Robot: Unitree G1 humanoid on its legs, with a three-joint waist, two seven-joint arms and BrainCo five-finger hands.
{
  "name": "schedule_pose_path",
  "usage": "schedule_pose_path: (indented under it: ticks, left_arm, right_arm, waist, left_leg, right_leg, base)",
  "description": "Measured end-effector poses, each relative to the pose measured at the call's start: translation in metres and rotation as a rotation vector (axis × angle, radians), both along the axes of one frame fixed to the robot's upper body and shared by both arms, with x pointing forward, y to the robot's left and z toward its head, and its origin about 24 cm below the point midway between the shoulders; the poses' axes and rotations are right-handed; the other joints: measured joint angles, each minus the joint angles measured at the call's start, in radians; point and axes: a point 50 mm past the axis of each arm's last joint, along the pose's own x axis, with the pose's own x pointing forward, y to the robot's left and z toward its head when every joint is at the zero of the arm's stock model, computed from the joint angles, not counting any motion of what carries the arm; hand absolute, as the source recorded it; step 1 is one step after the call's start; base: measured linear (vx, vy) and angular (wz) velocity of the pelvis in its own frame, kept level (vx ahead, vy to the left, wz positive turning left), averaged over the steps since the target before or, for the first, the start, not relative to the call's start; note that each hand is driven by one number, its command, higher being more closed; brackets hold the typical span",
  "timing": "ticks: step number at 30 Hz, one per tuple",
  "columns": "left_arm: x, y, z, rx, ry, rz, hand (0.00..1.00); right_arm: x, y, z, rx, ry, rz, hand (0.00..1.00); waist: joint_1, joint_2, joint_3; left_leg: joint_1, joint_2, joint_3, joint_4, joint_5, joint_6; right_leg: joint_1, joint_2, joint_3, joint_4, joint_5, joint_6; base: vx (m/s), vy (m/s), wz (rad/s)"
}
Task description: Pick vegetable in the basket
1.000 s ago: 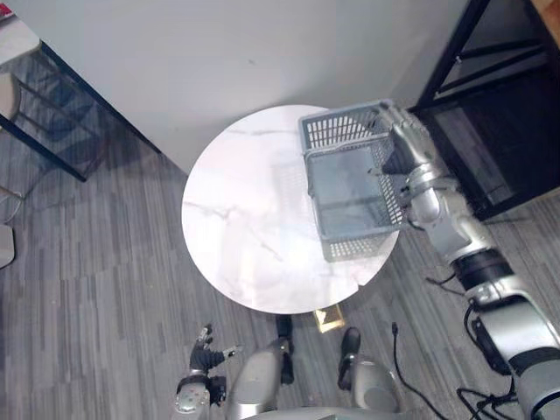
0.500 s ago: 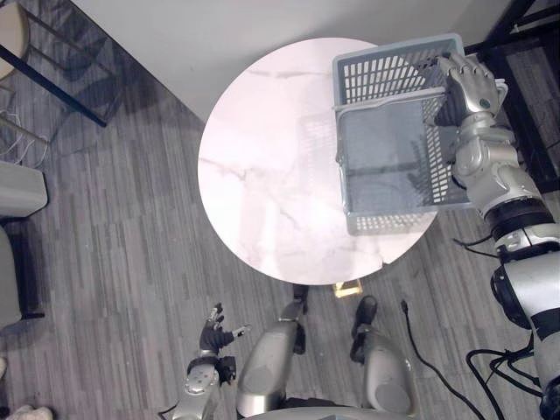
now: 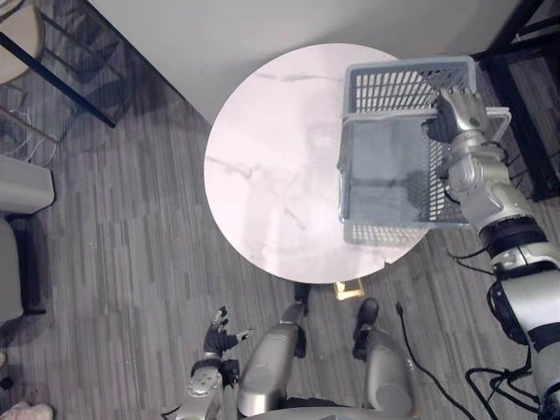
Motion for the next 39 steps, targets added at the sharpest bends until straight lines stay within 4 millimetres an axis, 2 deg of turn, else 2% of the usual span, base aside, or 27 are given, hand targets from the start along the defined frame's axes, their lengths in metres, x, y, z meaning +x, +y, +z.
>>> schedule_pose_path:
  ticks: [2, 4, 7, 9, 10, 11, 12, 14, 17, 19, 23, 24, 25, 26, 28, 29, 30, 31, 32, 33, 34, 35, 36, 37, 38, 39]
  left_arm:
    - [0.001, 0.000, 0.000, 0.005, -0.001, -0.005, 0.00]
    - [0.001, 0.001, 0.000, 0.013, 0.008, -0.011, 0.00]
    - [-0.001, 0.001, -0.002, 0.022, 0.026, -0.025, 0.00]
    - [-0.005, 0.004, -0.003, 0.036, 0.039, -0.020, 0.00]
    - [-0.007, 0.006, -0.004, 0.039, 0.046, -0.014, 0.00]
    - [-0.012, 0.011, -0.005, 0.047, 0.062, 0.002, 0.00]
    - [-0.017, 0.014, -0.006, 0.055, 0.073, 0.003, 0.00]
    - [-0.018, 0.017, -0.007, 0.056, 0.078, 0.005, 0.00]
    - [-0.020, 0.019, -0.005, 0.068, 0.077, -0.001, 0.00]
    - [-0.015, 0.020, 0.000, 0.074, 0.044, -0.009, 0.00]
    - [0.004, 0.024, 0.020, 0.101, -0.067, -0.030, 0.00]
    - [0.010, 0.025, 0.027, 0.107, -0.110, -0.034, 0.00]
    - [0.014, 0.028, 0.033, 0.115, -0.143, -0.024, 0.00]
    - [0.015, 0.030, 0.034, 0.117, -0.147, -0.014, 0.00]
    - [0.014, 0.034, 0.035, 0.121, -0.150, 0.004, 0.00]
    - [0.013, 0.034, 0.035, 0.122, -0.152, 0.007, 0.00]
    - [0.012, 0.038, 0.038, 0.126, -0.163, 0.022, 0.00]
    - [0.011, 0.039, 0.040, 0.129, -0.168, 0.028, 0.00]
    - [0.012, 0.041, 0.041, 0.129, -0.176, 0.042, 0.00]
    - [0.011, 0.036, 0.042, 0.117, -0.184, 0.035, 0.00]
    - [0.010, 0.034, 0.043, 0.112, -0.191, 0.034, 0.00]
    - [0.011, 0.030, 0.043, 0.097, -0.195, 0.040, 0.00]
    - [0.010, 0.027, 0.043, 0.085, -0.196, 0.042, 0.00]
    - [0.009, 0.026, 0.043, 0.084, -0.197, 0.043, 0.00]
    - [0.007, 0.026, 0.045, 0.088, -0.203, 0.036, 0.00]
    - [0.006, 0.026, 0.046, 0.087, -0.208, 0.038, 0.00]
  right_arm:
    - [-0.007, -0.003, -0.009, 0.074, -0.004, 0.003, 1.00]
    - [-0.023, -0.004, -0.032, 0.230, 0.007, 0.020, 1.00]
    - [-0.041, -0.001, -0.053, 0.383, 0.016, 0.045, 1.00]
    - [-0.064, -0.002, -0.072, 0.496, 0.030, 0.064, 1.00]
    - [-0.069, -0.002, -0.077, 0.525, 0.036, 0.068, 1.00]
    - [-0.079, -0.004, -0.087, 0.581, 0.053, 0.071, 1.00]
    - [-0.091, -0.009, -0.096, 0.626, 0.059, 0.058, 1.00]
    - [-0.105, -0.018, -0.104, 0.683, 0.067, 0.034, 1.00]
    - [-0.130, -0.032, -0.128, 0.803, 0.117, -0.037, 1.00]
    - [-0.142, -0.035, -0.142, 0.909, 0.142, -0.059, 1.00]
    - [-0.150, -0.019, -0.164, 1.195, 0.139, -0.040, 1.00]
    - [-0.154, -0.016, -0.171, 1.282, 0.131, -0.048, 1.00]
    - [-0.157, -0.011, -0.177, 1.357, 0.124, -0.054, 1.00]
    - [-0.160, -0.009, -0.180, 1.388, 0.121, -0.058, 1.00]
    - [-0.172, -0.011, -0.190, 1.446, 0.116, -0.085, 1.00]
    - [-0.174, -0.012, -0.191, 1.452, 0.114, -0.086, 1.00]
    - [-0.176, -0.011, -0.193, 1.452, 0.120, -0.088, 1.00]
    - [-0.176, -0.011, -0.194, 1.455, 0.124, -0.094, 1.00]
    - [-0.176, -0.012, -0.198, 1.454, 0.133, -0.110, 1.00]
    - [-0.178, -0.011, -0.202, 1.457, 0.150, -0.127, 1.00]
    - [-0.179, -0.009, -0.205, 1.461, 0.159, -0.134, 1.00]
    - [-0.182, -0.008, -0.210, 1.469, 0.172, -0.149, 1.00]
    - [-0.187, -0.008, -0.217, 1.477, 0.194, -0.179, 1.00]
    - [-0.191, -0.008, -0.220, 1.480, 0.205, -0.197, 1.00]
    - [-0.198, -0.009, -0.226, 1.486, 0.211, -0.236, 1.00]
    - [-0.201, -0.010, -0.228, 1.490, 0.210, -0.257, 1.00]
  waist:
    - [-0.015, -0.006, 0.000]
    - [-0.029, -0.028, -0.005]
    - [-0.052, -0.056, -0.012]
    - [-0.059, -0.096, -0.037]
    - [-0.065, -0.105, -0.046]
    - [-0.075, -0.127, -0.071]
    - [-0.082, -0.140, -0.099]
    - [-0.096, -0.157, -0.112]
    - [-0.109, -0.171, -0.148]
    - [-0.119, -0.176, -0.151]
    - [-0.141, -0.195, -0.145]
    - [-0.156, -0.194, -0.146]
    - [-0.157, -0.196, -0.146]
    - [-0.160, -0.198, -0.146]
    - [-0.154, -0.210, -0.153]
    - [-0.154, -0.213, -0.156]
    - [-0.154, -0.227, -0.165]
    - [-0.150, -0.238, -0.171]
    - [-0.129, -0.230, -0.171]
    - [-0.108, -0.217, -0.173]
    - [-0.100, -0.217, -0.172]
    - [-0.097, -0.207, -0.166]
    - [-0.103, -0.186, -0.155]
    - [-0.103, -0.182, -0.154]
    - [-0.102, -0.181, -0.155]
    - [-0.110, -0.183, -0.154]
  left_leg:
    - [0.013, 0.000, 0.001, 0.000, 0.000, 0.000]
    - [0.038, 0.001, 0.007, -0.001, -0.004, 0.000]
    - [0.076, 0.003, 0.018, -0.001, -0.014, -0.004]
    - [0.110, 0.006, 0.042, 0.000, -0.029, -0.009]
    - [0.117, 0.007, 0.047, 0.000, -0.035, -0.008]
    - [0.127, 0.008, 0.059, 0.000, -0.041, -0.007]
    - [0.132, 0.008, 0.072, 0.000, -0.046, -0.005]
    - [0.158, 0.005, 0.096, 0.000, -0.056, 0.000]
    - [0.184, 0.001, 0.137, 0.008, -0.077, 0.007]
    - [0.194, 0.003, 0.173, 0.012, -0.089, 0.011]
    - [0.143, 0.017, 0.275, 0.124, -0.150, 0.029]
    - [0.103, 0.043, 0.288, 0.197, -0.183, 0.046]
    - [0.087, 0.062, 0.299, 0.235, -0.199, 0.061]
    - [0.084, 0.068, 0.299, 0.248, -0.203, 0.065]
    - [0.080, 0.077, 0.289, 0.275, -0.209, 0.072]
    - [0.069, 0.078, 0.282, 0.286, -0.208, 0.072]
    - [0.032, 0.080, 0.275, 0.319, -0.206, 0.067]
    - [0.010, 0.081, 0.275, 0.339, -0.203, 0.060]
    - [-0.031, 0.099, 0.277, 0.366, -0.190, 0.039]
    - [-0.057, 0.131, 0.279, 0.369, -0.173, 0.017]
    - [-0.067, 0.142, 0.284, 0.373, -0.167, 0.009]
    - [-0.088, 0.163, 0.275, 0.378, -0.151, -0.005]
    - [-0.087, 0.185, 0.256, 0.357, -0.118, -0.021]
    - [-0.081, 0.194, 0.251, 0.340, -0.097, -0.032]
    - [-0.074, 0.193, 0.218, 0.297, -0.031, -0.061]
    - [-0.055, 0.182, 0.170, 0.232, 0.027, -0.113]
  right_leg:
    - [0.013, 0.004, 0.002, -0.002, 0.001, 0.001]
    - [0.039, 0.010, 0.010, -0.013, 0.002, 0.003]
    - [0.078, 0.014, 0.018, -0.030, 0.005, 0.008]
    - [0.105, 0.016, 0.043, -0.040, 0.007, 0.011]
    - [0.113, 0.016, 0.048, -0.047, 0.009, 0.014]
    - [0.118, 0.017, 0.062, -0.053, 0.010, 0.016]
    - [0.121, 0.018, 0.076, -0.064, 0.016, 0.023]
    - [0.140, 0.022, 0.101, -0.073, 0.021, 0.029]
    - [0.151, 0.020, 0.147, -0.083, 0.032, 0.040]
    - [0.147, 0.020, 0.183, -0.093, 0.044, 0.047]
    - [0.106, 0.016, 0.259, -0.114, 0.102, 0.068]
    - [0.101, 0.016, 0.258, -0.112, 0.108, 0.071]
    - [0.060, 0.009, 0.222, 0.013, 0.056, 0.036]
    - [0.043, -0.005, 0.198, 0.111, 0.018, 0.020]
    - [0.056, -0.069, 0.171, 0.379, -0.080, 0.042]
    - [0.072, -0.082, 0.173, 0.407, -0.086, 0.048]
    - [0.106, -0.098, 0.183, 0.412, -0.068, 0.053]
    - [0.122, -0.104, 0.196, 0.380, -0.076, 0.079]
    - [0.137, -0.078, 0.201, 0.283, -0.116, 0.124]
    - [0.156, -0.042, 0.193, 0.188, -0.138, 0.119]
    - [0.169, -0.032, 0.190, 0.141, -0.151, 0.109]
    - [0.185, -0.010, 0.174, 0.077, -0.161, 0.086]
    - [0.184, 0.020, 0.163, 0.077, -0.148, 0.072]
    - [0.173, 0.031, 0.165, 0.083, -0.146, 0.067]
    - [0.157, 0.039, 0.166, 0.098, -0.145, 0.048]
    - [0.147, 0.033, 0.154, 0.095, -0.133, 0.023]
  base:
    - [0.02, -0.028, -0.05]
    - [0.03, -0.031, -0.08]
    - [0.02, -0.012, -0.13]
    - [0.02, 0.002, -0.27]
    - [0.02, 0.016, -0.30]
    - [0.03, 0.025, -0.30]
    - [0.03, 0.024, -0.33]
    - [0.03, 0.020, -0.36]
    - [0.00, 0.043, -0.44]
    - [-0.03, 0.049, -0.56]
    - [-0.06, 0.045, -0.73]
    - [-0.08, 0.024, -0.27]
    - [-0.08, 0.021, -0.14]
    - [-0.05, 0.017, -0.04]
    - [-0.06, -0.025, 0.13]
    - [-0.10, -0.105, 0.20]
    - [-0.14, -0.171, 0.13]
    - [-0.18, -0.227, -0.07]
    - [-0.20, -0.221, -0.37]
    - [-0.17, -0.187, -0.49]
    - [-0.20, -0.194, -0.39]
    - [-0.22, -0.204, -0.07]
    - [-0.22, -0.188, 0.00]
    - [-0.24, -0.171, 0.05]
    - [-0.28, -0.181, 0.05]
    - [-0.23, -0.147, 0.06]
